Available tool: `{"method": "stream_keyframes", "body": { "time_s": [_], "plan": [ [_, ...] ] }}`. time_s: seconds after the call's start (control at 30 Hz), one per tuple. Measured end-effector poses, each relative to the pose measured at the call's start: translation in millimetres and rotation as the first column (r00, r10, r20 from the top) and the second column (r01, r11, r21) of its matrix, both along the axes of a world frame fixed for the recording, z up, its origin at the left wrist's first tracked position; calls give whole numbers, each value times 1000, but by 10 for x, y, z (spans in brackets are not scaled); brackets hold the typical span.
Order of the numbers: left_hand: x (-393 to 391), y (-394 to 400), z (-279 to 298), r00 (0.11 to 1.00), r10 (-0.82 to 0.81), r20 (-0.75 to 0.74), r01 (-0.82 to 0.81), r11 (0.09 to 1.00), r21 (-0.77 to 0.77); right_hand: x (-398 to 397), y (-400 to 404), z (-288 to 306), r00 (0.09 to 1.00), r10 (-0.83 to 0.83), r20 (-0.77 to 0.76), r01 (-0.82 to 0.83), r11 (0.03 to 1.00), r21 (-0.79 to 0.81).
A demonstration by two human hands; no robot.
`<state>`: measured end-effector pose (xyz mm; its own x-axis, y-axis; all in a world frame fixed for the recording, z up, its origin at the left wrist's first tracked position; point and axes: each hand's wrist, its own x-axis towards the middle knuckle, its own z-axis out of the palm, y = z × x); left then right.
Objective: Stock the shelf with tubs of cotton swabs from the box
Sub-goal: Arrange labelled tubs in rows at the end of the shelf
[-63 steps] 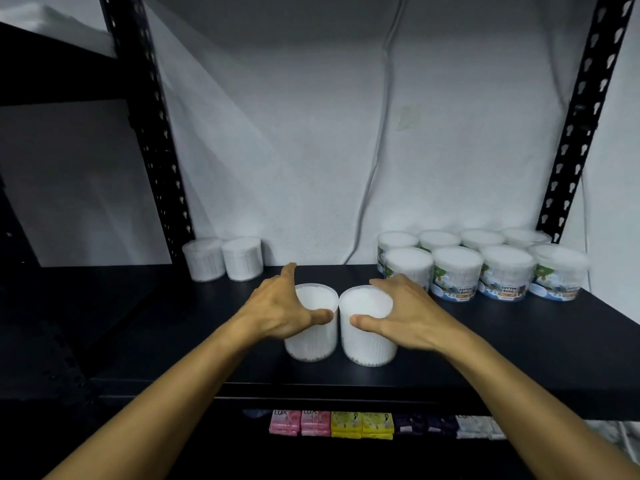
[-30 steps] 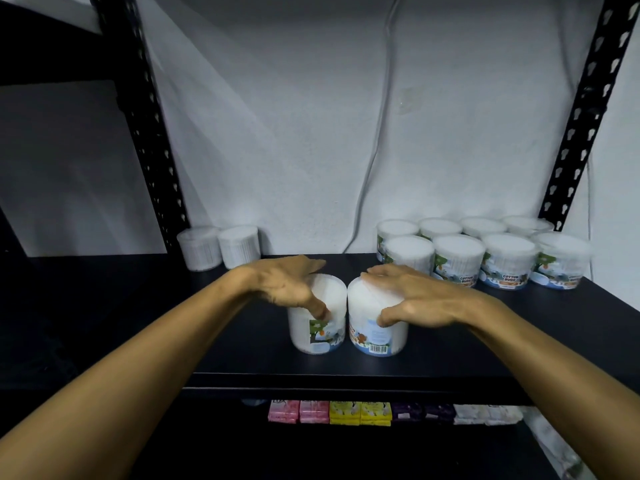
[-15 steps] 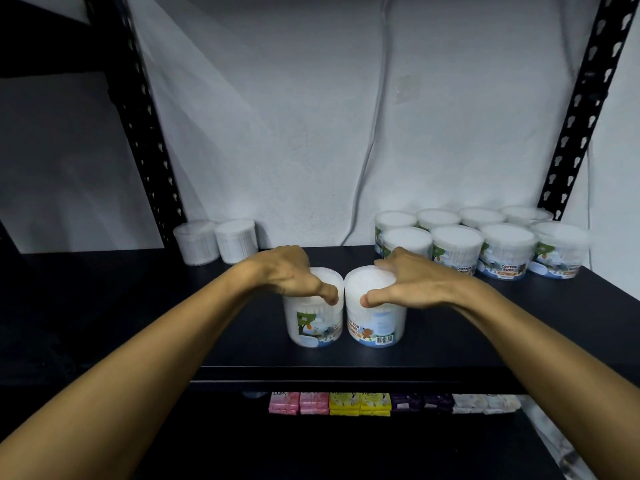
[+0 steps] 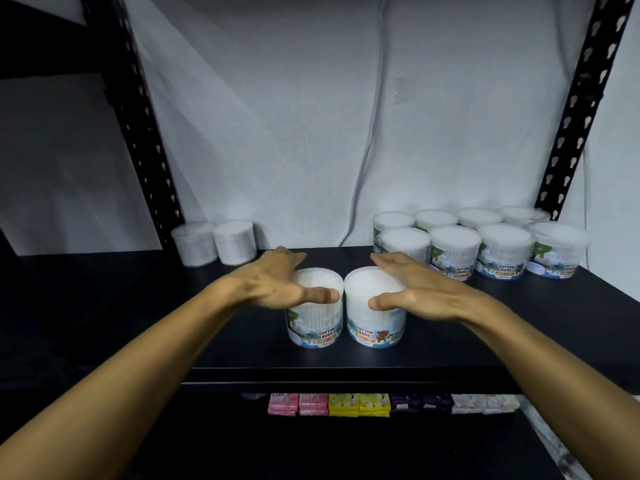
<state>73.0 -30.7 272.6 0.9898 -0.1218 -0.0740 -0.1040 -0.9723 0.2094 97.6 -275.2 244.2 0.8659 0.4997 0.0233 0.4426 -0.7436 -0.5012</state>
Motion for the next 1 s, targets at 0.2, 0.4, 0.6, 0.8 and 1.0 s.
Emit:
{"method": "stream_keyframes", "body": {
  "time_s": [0.2,0.4,0.6,0.8,1.0],
  "plan": [
    [-85,-13,-151,983,172,64,-163,979,-123,-86,20,-263,956,-248,154,227,963,143],
    [-67,-88,-89,986,166,26,-158,968,-194,-63,-14,-222,971,-204,126,184,970,157],
    [33,-30,-118,997,61,-38,-69,960,-272,-4,-126,-170,991,-85,99,75,992,102],
    [40,-5,-67,997,-16,-72,-3,968,-253,86,-196,-157,1000,-3,8,2,996,93],
    [48,27,-24,993,-69,-99,46,975,-217,134,-190,-158,1000,24,-5,-24,996,85]
  ]
}}
